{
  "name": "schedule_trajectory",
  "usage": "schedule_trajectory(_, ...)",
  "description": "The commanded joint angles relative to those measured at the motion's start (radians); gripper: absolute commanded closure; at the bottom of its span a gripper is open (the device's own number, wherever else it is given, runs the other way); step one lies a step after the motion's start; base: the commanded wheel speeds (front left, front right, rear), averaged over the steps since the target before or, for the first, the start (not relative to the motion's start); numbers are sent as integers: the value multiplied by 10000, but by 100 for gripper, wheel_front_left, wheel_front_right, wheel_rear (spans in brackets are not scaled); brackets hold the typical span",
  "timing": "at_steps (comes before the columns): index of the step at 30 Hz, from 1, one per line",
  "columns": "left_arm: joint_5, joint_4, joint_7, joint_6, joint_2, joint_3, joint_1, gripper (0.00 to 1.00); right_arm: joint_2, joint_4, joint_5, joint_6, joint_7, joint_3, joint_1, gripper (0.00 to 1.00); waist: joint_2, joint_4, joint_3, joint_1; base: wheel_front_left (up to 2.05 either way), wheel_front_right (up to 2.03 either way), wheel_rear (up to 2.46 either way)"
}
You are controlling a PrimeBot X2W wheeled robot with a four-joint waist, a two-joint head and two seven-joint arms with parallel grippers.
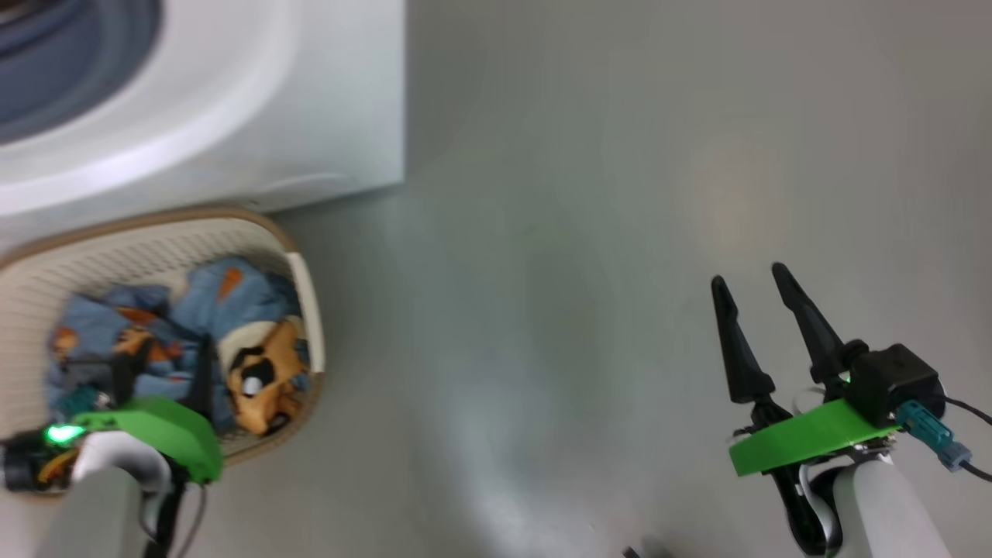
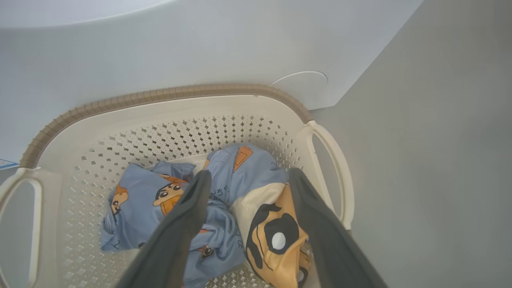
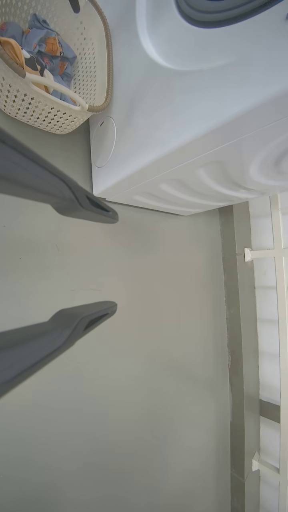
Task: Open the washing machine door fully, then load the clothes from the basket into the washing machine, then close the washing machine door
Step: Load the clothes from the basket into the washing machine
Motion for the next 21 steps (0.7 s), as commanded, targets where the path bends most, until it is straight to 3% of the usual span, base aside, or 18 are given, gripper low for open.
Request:
schedule_trajectory(1,139,285,-65,-38,552,209,-359,0,18,-285,174,16,-120,353,-131,0,0,-1089,1203,0,0,0,0)
schedule_trajectory(10,230,2145,59,-22,1429,-42,-1922,0,22,-489,903,16,-120,766,-477,0,0,-1864,2397,0,0,0,0)
schedule_trajectory(21,421,3606,616,-65,1623,-668,-3207,0,23,-728,1092,16,-120,695,-315,0,0,-1944,2847,0,0,0,0)
